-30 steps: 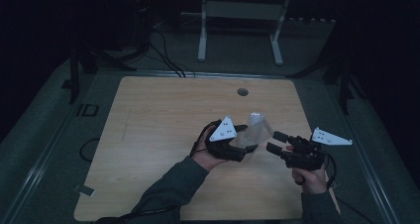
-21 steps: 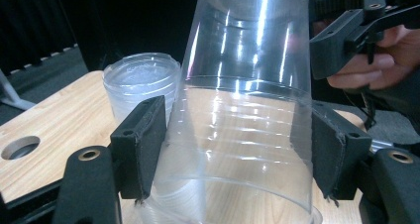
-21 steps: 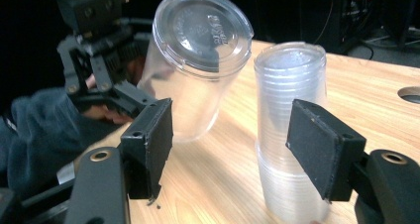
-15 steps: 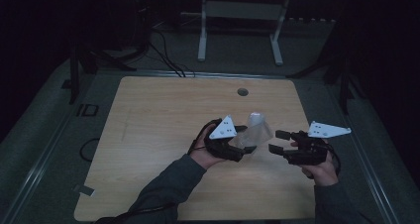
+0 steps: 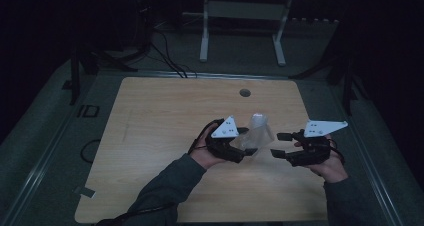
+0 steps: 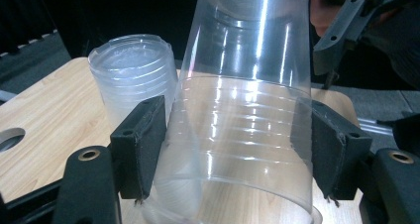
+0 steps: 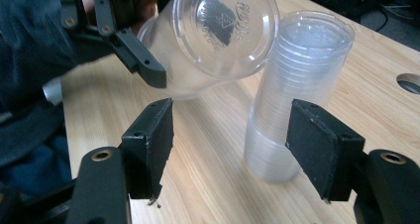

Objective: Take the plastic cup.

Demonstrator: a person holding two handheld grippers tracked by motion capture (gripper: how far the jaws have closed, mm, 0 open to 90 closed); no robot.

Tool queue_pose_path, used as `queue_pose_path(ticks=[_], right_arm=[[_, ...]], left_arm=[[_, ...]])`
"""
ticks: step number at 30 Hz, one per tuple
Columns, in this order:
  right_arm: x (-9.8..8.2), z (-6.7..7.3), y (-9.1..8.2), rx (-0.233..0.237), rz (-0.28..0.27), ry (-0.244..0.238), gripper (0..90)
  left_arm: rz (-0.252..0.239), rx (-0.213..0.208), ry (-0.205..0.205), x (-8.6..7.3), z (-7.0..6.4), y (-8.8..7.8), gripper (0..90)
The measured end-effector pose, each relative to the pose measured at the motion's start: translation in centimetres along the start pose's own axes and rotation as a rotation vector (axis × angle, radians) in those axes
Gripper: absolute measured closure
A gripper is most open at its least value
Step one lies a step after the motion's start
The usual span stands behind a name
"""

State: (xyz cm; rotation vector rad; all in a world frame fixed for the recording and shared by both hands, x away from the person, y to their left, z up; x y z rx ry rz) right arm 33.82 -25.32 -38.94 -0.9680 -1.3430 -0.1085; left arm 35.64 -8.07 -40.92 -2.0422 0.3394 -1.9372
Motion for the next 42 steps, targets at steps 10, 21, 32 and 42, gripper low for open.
queue_pose_path(ticks=[10,21,32,42], right_arm=[[0.1,-0.2,-0.2,-0.008,0.101,-0.127,34.3],[0.3,-0.1,-0.4,-0.002,0.201,-0.242,34.3],[0.4,-0.1,-0.3,0.01,0.288,-0.326,34.3],[0.8,0.7,0.3,0.025,0.358,-0.404,34.1]], left_arm=[[0.051,-0.035,0.007,-0.2,0.0,0.2,31.1],[0.118,-0.078,0.024,-0.3,-0.2,0.7,31.1],[0.182,-0.103,0.034,-0.6,-0.4,1.1,31.1],[0.228,-0.112,0.051,-0.8,-0.6,1.7,31.0]])
Point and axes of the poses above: each handheld gripper's, and its own axes: y roughly forward along the jaws, x roughly out of its top, z roughly to its left, the point moved 7 cm from there along y, roughly forward along the jaws, and after that the axes turned 14 degrees about -x, right-handed, at the moved point
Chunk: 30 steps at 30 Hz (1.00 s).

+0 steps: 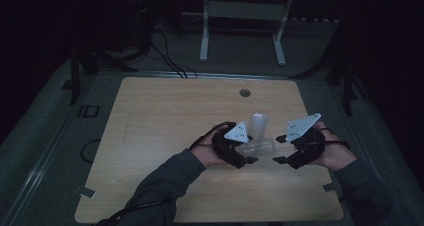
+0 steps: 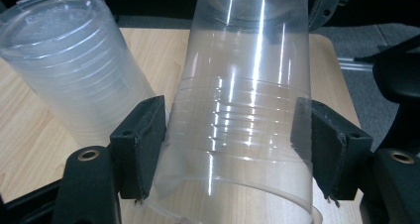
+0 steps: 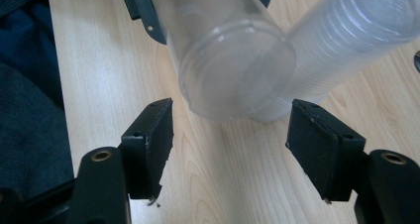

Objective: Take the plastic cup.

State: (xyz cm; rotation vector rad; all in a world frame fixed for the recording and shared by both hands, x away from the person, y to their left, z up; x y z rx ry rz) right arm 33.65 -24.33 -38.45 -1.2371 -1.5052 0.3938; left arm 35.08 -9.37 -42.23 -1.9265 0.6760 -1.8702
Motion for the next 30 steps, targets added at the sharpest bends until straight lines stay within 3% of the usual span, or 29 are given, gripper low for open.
queue_pose_path(ticks=[7,16,30], right_arm=[[0.4,0.3,0.3,0.014,0.052,-0.055,33.5],[0.6,0.7,0.9,0.016,0.125,-0.106,31.9],[0.7,1.2,1.9,0.017,0.177,-0.16,29.7]], left_arm=[[0.038,-0.006,0.009,-0.1,-0.2,0.3,31.0],[0.099,0.02,0.021,-0.3,-0.1,0.8,31.0],[0.209,0.046,0.072,-0.2,-0.5,1.8,31.2]])
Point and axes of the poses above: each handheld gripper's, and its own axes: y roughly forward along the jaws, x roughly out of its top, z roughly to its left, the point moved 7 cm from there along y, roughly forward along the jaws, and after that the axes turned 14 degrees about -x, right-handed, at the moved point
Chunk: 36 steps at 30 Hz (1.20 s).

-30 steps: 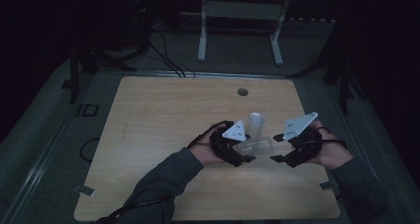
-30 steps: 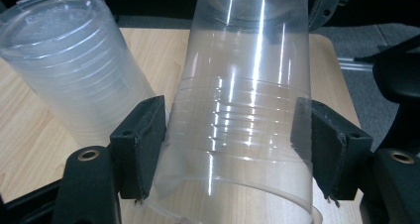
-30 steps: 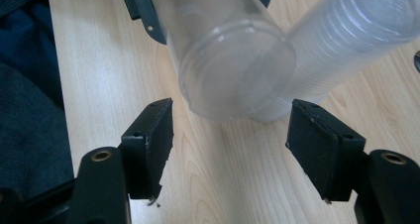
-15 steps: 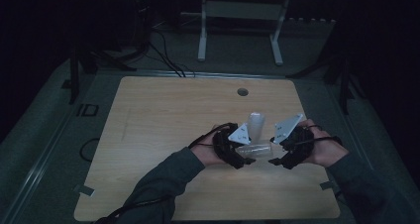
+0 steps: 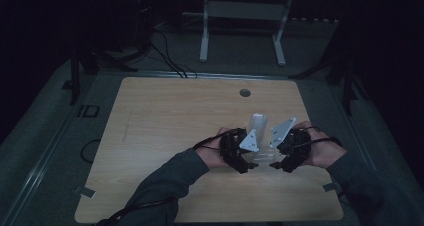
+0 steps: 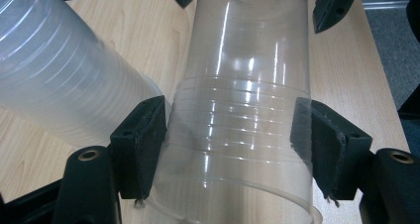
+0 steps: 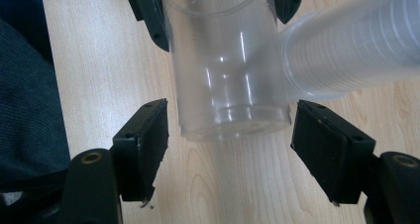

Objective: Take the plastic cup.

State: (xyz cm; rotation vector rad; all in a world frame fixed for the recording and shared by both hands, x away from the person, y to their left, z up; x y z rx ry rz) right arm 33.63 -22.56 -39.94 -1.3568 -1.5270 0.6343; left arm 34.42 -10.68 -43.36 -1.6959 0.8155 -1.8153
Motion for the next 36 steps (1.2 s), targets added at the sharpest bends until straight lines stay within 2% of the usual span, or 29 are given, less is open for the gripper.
queue_pose_path(ticks=[13,19,22,27,32,36], right_arm=[[0.4,0.7,0.9,0.015,0.027,-0.033,28.8],[0.4,0.9,1.1,0.019,0.03,-0.045,36.9],[0.3,0.8,1.0,0.02,0.031,-0.039,40.5],[0.1,0.9,1.1,0.019,0.029,-0.035,40.8],[-0.2,1.0,1.5,0.016,0.027,-0.023,40.9],[-0.5,1.0,1.5,0.013,0.011,0.002,40.9]], left_arm=[[-0.001,0.004,0.02,0.5,-0.3,0.1,31.7],[-0.006,0.002,0.023,0.6,-0.5,0.1,31.8],[-0.009,0.0,0.026,0.6,-0.5,0.1,31.7],[-0.013,-0.004,0.024,0.6,-0.6,0.4,30.3],[-0.032,-0.002,0.02,0.6,-0.6,0.3,23.1],[-0.065,-0.001,0.006,0.7,-0.6,-0.1,19.5]])
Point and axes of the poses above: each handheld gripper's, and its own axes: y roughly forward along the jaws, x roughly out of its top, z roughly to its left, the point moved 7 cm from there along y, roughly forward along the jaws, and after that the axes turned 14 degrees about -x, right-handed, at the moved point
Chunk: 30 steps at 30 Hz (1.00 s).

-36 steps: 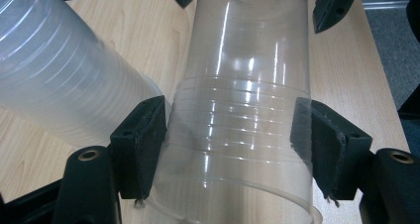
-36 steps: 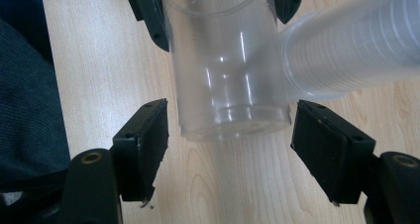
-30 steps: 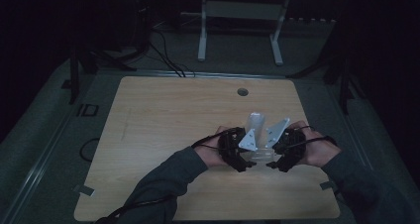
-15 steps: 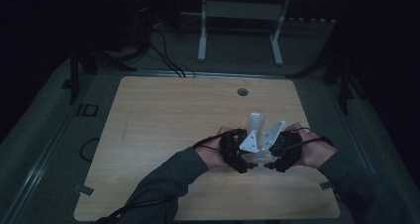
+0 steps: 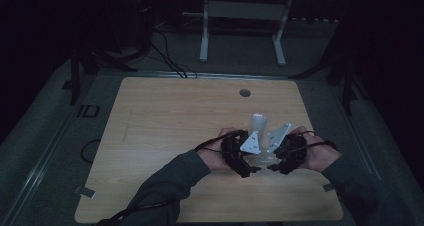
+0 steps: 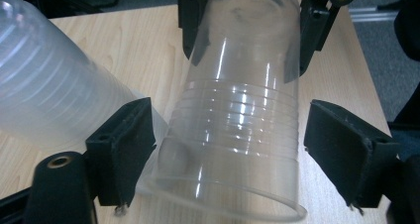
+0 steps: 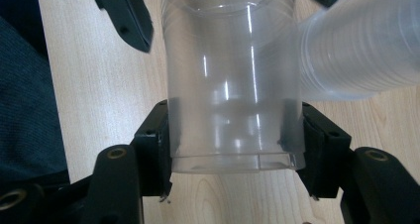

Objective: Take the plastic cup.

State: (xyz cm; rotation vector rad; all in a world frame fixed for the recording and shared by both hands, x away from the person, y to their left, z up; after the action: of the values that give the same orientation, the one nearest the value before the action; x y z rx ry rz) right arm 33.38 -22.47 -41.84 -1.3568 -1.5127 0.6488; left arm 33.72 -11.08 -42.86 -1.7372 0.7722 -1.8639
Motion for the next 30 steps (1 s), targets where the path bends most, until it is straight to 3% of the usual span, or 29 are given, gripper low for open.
queue_pose_path(ticks=[3,10,21,30], right_arm=[[-0.2,0.0,0.1,-0.004,-0.009,0.007,40.9],[-0.9,-0.1,0.5,-0.013,-0.029,0.052,40.9],[-1.4,-0.6,0.5,-0.044,-0.114,0.124,40.9],[-1.9,-0.9,0.5,-0.074,-0.196,0.209,41.0]], left_arm=[[-0.027,0.02,-0.004,0.0,0.2,-0.5,19.4],[-0.092,0.025,-0.04,-0.1,0.7,-1.8,19.4],[-0.188,0.06,-0.084,-0.1,1.6,-4.3,19.0],[-0.211,0.073,-0.106,-0.3,2.0,-5.2,18.7]])
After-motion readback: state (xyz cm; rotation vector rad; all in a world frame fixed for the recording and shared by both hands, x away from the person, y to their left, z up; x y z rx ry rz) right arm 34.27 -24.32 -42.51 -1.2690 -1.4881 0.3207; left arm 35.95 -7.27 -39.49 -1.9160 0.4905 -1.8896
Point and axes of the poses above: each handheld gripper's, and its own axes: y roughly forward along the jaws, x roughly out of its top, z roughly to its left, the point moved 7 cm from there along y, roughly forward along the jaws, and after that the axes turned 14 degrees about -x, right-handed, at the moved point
